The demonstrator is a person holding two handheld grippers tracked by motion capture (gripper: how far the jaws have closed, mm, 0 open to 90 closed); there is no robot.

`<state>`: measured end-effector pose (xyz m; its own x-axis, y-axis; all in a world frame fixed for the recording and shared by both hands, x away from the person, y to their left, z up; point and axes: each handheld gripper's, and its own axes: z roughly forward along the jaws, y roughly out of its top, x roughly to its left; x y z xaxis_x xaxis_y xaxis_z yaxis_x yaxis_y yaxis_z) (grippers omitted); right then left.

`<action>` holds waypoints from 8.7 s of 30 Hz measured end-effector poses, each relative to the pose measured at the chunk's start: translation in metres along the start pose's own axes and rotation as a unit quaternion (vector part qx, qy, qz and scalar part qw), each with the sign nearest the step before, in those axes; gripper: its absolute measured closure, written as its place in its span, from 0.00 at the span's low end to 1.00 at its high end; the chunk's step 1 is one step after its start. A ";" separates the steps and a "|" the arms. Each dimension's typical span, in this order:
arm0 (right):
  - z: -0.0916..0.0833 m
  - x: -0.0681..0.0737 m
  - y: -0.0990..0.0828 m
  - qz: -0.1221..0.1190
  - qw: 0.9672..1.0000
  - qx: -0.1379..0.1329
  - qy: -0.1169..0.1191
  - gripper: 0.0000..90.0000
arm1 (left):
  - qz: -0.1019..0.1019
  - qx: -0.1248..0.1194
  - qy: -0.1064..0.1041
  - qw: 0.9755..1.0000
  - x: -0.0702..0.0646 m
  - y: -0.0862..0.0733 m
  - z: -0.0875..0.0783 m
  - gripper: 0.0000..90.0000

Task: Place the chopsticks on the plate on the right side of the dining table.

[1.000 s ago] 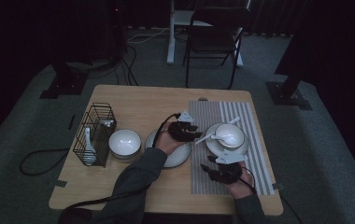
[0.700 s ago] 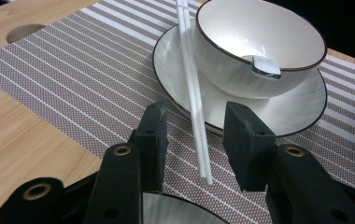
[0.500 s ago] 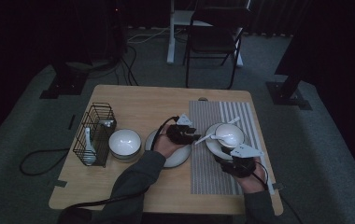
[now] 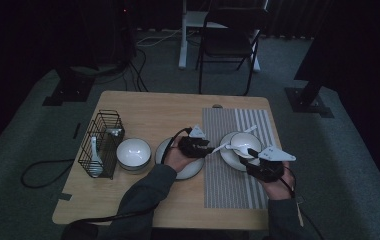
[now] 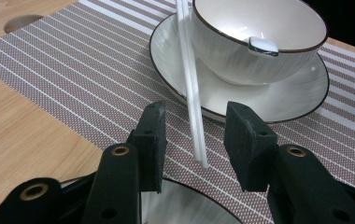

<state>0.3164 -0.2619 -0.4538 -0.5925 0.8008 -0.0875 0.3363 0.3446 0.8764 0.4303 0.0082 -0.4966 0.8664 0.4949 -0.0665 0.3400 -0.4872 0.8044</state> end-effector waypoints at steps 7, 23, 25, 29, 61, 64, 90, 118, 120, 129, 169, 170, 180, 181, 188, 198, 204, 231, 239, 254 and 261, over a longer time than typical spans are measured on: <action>-0.001 -0.013 0.005 -0.001 1.000 -0.002 -0.013 0.59 | 0.001 0.002 0.002 1.000 0.000 -0.002 0.000 0.67; 0.002 -0.050 0.007 0.020 0.999 -0.004 -0.050 0.59 | 0.003 0.010 0.004 1.000 -0.001 -0.007 0.002 0.67; 0.002 -0.054 0.006 0.025 0.998 -0.004 -0.055 0.59 | 0.004 0.010 0.004 1.000 -0.002 -0.007 0.003 0.67; 0.004 -0.061 0.006 0.032 0.998 -0.008 -0.060 0.60 | 0.007 0.013 0.003 1.000 -0.002 -0.007 0.004 0.67; 0.038 -0.104 0.014 0.044 0.995 0.012 -0.091 0.59 | 0.020 0.024 -0.001 1.000 -0.004 -0.001 0.007 0.67; 0.045 -0.108 0.014 0.048 0.995 0.011 -0.091 0.59 | 0.023 0.026 -0.001 0.999 -0.005 -0.001 0.008 0.67; 0.090 -0.138 0.010 0.092 0.990 0.013 -0.103 0.58 | 0.042 0.036 0.003 0.998 -0.008 0.004 0.011 0.68; 0.126 -0.152 0.002 0.123 0.985 0.069 -0.103 0.61 | 0.051 0.051 0.004 0.997 -0.015 0.005 0.022 0.68; 0.129 -0.152 0.002 0.123 0.984 0.075 -0.103 0.61 | 0.052 0.054 0.005 0.997 -0.015 0.006 0.023 0.69; 0.135 -0.154 -0.002 0.132 0.982 0.087 -0.107 0.60 | 0.049 0.067 0.009 0.997 -0.013 0.006 0.026 0.70; 0.138 -0.153 -0.005 0.127 0.980 0.113 -0.107 0.59 | 0.030 0.095 0.036 0.994 -0.007 0.010 0.035 0.90; 0.137 -0.153 -0.005 0.127 0.979 0.114 -0.108 0.59 | 0.030 0.095 0.037 0.994 -0.007 0.011 0.035 0.90; 0.135 -0.153 -0.003 0.120 0.978 0.125 -0.118 0.58 | 0.023 0.100 0.039 0.994 -0.003 0.017 0.042 0.89; 0.134 -0.154 -0.004 0.121 0.978 0.125 -0.119 0.58 | 0.022 0.100 0.039 0.994 -0.002 0.017 0.043 0.89; 0.132 -0.156 -0.005 0.122 0.977 0.129 -0.120 0.59 | 0.017 0.100 0.041 0.994 0.000 0.019 0.045 0.88; 0.130 -0.156 -0.004 0.119 0.976 0.138 -0.123 0.58 | 0.006 0.101 0.044 0.994 0.005 0.017 0.046 0.81; 0.125 -0.158 -0.008 0.121 0.975 0.135 -0.125 0.57 | 0.003 0.100 0.043 0.994 0.006 0.016 0.044 0.73; 0.113 -0.163 -0.013 0.122 0.974 0.138 -0.131 0.57 | 0.000 0.113 0.072 0.991 0.014 0.017 0.040 0.80; 0.110 -0.163 -0.013 0.122 0.974 0.138 -0.129 0.57 | -0.018 0.110 0.077 0.991 0.019 0.016 0.041 0.80; 0.105 -0.162 -0.016 0.120 0.975 0.139 -0.127 0.56 | -0.034 0.110 0.079 0.990 0.025 0.015 0.045 0.82; 0.103 -0.161 -0.017 0.117 0.975 0.139 -0.127 0.56 | -0.038 0.108 0.078 0.990 0.026 0.016 0.047 0.83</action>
<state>0.4819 -0.3458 -0.5032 -0.2876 0.9567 -0.0460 0.6467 0.2294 0.7274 0.4754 -0.0201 -0.5130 0.7737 0.6334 -0.0157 0.4869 -0.5785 0.6545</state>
